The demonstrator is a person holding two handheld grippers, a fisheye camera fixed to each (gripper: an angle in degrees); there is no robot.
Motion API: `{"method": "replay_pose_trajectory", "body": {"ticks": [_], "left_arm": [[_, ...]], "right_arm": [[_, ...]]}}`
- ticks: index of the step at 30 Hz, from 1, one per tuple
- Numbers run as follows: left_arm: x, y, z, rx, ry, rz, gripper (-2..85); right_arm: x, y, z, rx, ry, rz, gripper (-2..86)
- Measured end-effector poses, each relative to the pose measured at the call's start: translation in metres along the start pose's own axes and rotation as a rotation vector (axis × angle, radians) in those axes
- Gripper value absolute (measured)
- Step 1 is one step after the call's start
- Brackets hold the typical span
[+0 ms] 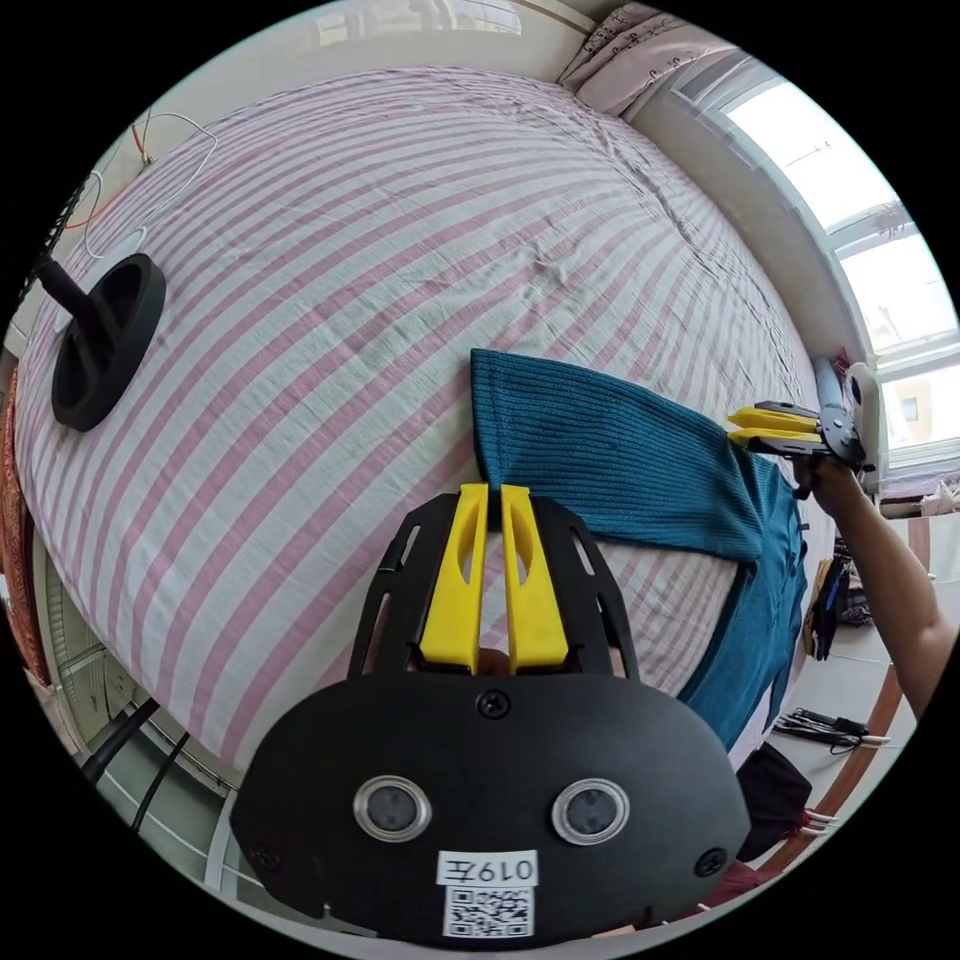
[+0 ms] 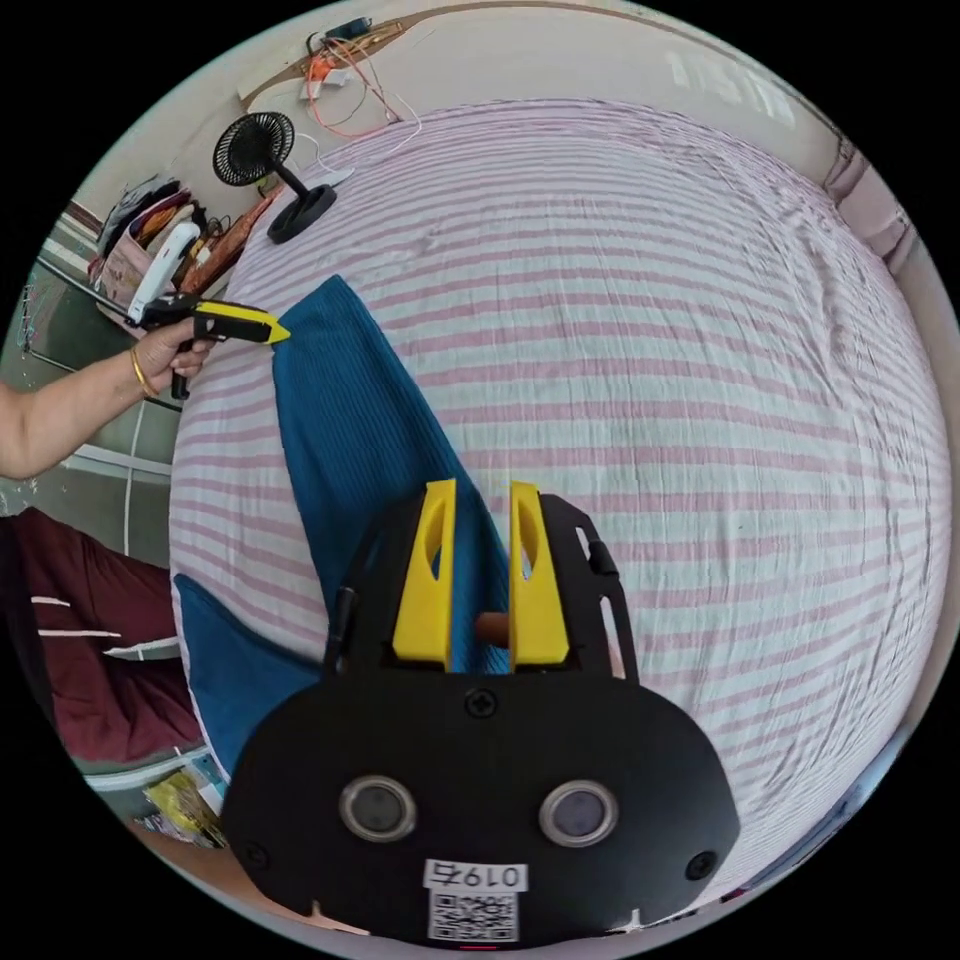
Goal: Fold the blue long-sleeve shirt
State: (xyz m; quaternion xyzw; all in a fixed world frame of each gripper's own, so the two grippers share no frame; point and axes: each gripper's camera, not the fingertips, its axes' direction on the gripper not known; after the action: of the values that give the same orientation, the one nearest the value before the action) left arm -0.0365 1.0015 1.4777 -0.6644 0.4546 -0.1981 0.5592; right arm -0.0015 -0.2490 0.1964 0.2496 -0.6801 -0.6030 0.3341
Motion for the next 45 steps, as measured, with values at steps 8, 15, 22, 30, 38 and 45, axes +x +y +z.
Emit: {"method": "replay_pose_trajectory", "body": {"ticks": [8, 15, 22, 30, 38, 45], "left_arm": [[-0.032, -0.022, 0.002, -0.018, 0.001, -0.002, 3.1], [-0.087, -0.046, -0.002, -0.07, 0.166, -0.025, 7.6], [-0.124, -0.083, 0.004, -0.07, 0.253, -0.132, 11.6], [-0.157, -0.113, 0.019, -0.123, 0.409, -0.149, 11.2], [-0.172, -0.115, 0.024, -0.135, 0.392, -0.078, 10.8], [-0.202, -0.125, 0.036, -0.091, 0.552, -0.147, 10.5]], "right_arm": [[-0.045, 0.014, -0.024, 0.327, 0.156, 0.07, 5.5], [-0.142, -0.003, 0.008, 0.387, 0.162, 0.078, 3.9], [-0.173, 0.004, 0.027, 0.429, 0.051, 0.27, -0.7], [-0.175, -0.012, 0.041, 0.336, 0.002, 0.187, -0.7], [-0.135, -0.137, 0.098, 0.182, -0.207, -0.08, 9.6], [-0.125, -0.201, 0.15, 0.016, -0.213, -0.258, 8.2]]}}
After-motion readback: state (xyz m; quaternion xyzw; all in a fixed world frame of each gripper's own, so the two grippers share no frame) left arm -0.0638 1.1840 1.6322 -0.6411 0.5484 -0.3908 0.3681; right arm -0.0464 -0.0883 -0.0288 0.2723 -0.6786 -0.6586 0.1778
